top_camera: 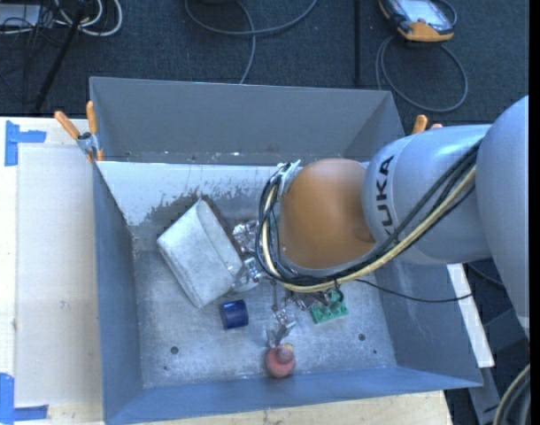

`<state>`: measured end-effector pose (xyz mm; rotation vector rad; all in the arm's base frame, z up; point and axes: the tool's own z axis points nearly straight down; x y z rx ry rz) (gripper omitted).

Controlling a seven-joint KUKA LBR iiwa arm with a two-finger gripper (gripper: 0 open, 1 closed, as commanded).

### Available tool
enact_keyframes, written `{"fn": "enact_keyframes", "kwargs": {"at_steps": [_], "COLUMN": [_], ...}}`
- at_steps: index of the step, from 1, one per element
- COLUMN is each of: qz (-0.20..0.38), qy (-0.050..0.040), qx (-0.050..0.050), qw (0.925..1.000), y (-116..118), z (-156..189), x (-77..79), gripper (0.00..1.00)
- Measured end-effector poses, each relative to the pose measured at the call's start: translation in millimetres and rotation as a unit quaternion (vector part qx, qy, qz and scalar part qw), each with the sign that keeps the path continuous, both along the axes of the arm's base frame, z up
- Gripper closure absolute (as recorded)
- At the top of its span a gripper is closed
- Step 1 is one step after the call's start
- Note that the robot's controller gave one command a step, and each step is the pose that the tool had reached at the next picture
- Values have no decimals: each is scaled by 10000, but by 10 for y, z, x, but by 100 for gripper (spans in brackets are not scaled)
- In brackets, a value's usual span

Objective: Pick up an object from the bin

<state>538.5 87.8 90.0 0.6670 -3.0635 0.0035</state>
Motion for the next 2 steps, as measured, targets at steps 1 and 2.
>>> {"fn": "enact_keyframes", "kwargs": {"at_steps": [1, 2], "qz": [599, 794], "qy": [-25, -58], "qx": [33, 6], "qw": [9982, 9968], "y": [628, -77], "z": [53, 755], "x": [-620, -503], "gripper": [0, 0]}}
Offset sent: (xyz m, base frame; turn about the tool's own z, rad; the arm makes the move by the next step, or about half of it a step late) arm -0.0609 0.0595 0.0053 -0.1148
